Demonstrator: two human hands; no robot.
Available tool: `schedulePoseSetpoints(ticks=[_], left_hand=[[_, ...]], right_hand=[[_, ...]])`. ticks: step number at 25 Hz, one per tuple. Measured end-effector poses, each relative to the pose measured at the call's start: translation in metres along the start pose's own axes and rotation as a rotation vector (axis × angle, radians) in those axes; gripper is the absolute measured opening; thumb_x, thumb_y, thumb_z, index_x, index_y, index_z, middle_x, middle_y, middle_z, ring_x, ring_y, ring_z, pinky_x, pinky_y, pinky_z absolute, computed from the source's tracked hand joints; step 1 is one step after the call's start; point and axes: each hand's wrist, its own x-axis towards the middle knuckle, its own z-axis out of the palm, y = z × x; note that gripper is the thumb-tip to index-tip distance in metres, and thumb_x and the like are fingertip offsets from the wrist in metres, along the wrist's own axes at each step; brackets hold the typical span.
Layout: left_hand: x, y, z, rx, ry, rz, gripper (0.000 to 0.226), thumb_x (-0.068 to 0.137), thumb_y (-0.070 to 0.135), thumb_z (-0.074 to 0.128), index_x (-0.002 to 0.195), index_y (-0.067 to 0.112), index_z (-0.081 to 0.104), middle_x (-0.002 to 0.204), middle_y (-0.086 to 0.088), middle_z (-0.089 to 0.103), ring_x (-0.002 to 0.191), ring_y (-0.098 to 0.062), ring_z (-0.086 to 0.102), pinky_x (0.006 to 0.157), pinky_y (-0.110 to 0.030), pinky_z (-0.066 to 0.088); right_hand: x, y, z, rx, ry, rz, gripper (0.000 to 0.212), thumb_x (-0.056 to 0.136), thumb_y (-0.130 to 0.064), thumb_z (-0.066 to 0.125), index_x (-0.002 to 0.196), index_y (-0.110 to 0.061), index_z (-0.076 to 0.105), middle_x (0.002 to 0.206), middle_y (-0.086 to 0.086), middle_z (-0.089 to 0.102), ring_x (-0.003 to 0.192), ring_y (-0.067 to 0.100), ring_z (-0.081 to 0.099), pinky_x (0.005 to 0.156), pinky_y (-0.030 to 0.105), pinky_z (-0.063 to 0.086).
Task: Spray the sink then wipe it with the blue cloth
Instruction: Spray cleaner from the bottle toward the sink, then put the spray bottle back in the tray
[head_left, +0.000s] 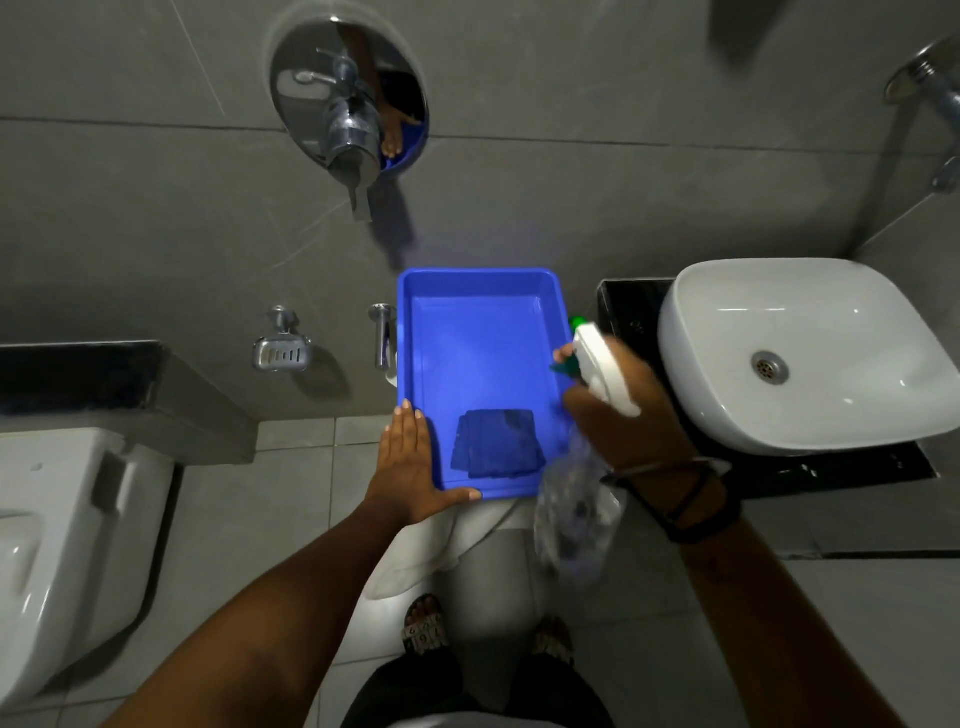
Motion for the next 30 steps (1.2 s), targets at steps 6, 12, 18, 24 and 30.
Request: schedulePoseSetpoints(ticks=[6, 12, 18, 24, 30], left_hand=[[-0.001, -0.001, 0.001, -0.018, 0.026, 0.007, 0.149, 0.054, 0.101, 0.038, 0.154, 0.003, -0.014, 0.163, -0.019, -0.023, 0.151, -0.032, -0.022, 0.120, -0.044, -0.010], [0.004, -0.002, 0.002, -0.036, 0.047, 0.001, 0.152, 0.053, 0.098, 0.046, 0.154, 0.001, -0.013, 0.162, -0.021, -0.023, 0.148, -0.032, -0.026, 0.121, -0.045, -0.012], [0.005, -0.006, -0.001, -0.038, 0.031, 0.017, 0.152, 0.052, 0.101, 0.039, 0.152, 0.003, -0.019, 0.161, -0.018, -0.029, 0.148, -0.032, -0.029, 0.119, -0.041, -0.016], [0.007, 0.005, -0.008, -0.016, 0.132, 0.106, 0.124, 0.074, 0.084, 0.047, 0.156, 0.006, -0.002, 0.162, -0.009, -0.018, 0.151, -0.028, -0.017, 0.121, -0.038, -0.011], [0.045, 0.051, -0.020, -0.502, 0.123, -0.231, 0.047, 0.085, 0.038, 0.073, 0.116, 0.007, 0.056, 0.129, -0.016, 0.058, 0.120, -0.035, 0.056, 0.096, -0.041, 0.046]], right_hand=[[0.076, -0.047, -0.006, 0.180, 0.174, -0.132, 0.036, 0.076, 0.002, 0.052, 0.109, -0.005, 0.061, 0.100, 0.011, 0.065, 0.078, 0.023, 0.059, 0.066, 0.022, 0.051], [0.155, 0.005, 0.062, 0.265, 0.257, -0.027, 0.040, 0.078, 0.011, 0.048, 0.115, 0.001, 0.060, 0.113, 0.022, 0.065, 0.101, 0.028, 0.062, 0.084, 0.033, 0.051], [0.184, 0.045, 0.102, 0.241, 0.185, 0.010, 0.037, 0.087, -0.004, 0.056, 0.125, -0.001, 0.055, 0.123, 0.017, 0.064, 0.113, 0.028, 0.060, 0.096, 0.033, 0.049], [0.192, 0.050, 0.097, 0.181, 0.040, 0.009, 0.053, 0.080, -0.022, 0.071, 0.129, -0.011, 0.051, 0.120, 0.010, 0.064, 0.105, 0.019, 0.059, 0.085, 0.007, 0.047], [0.117, 0.148, 0.096, -0.067, -0.022, 0.404, 0.041, 0.072, -0.019, 0.081, 0.107, -0.016, 0.059, 0.100, -0.003, 0.047, 0.098, 0.014, 0.042, 0.087, 0.034, 0.042]])
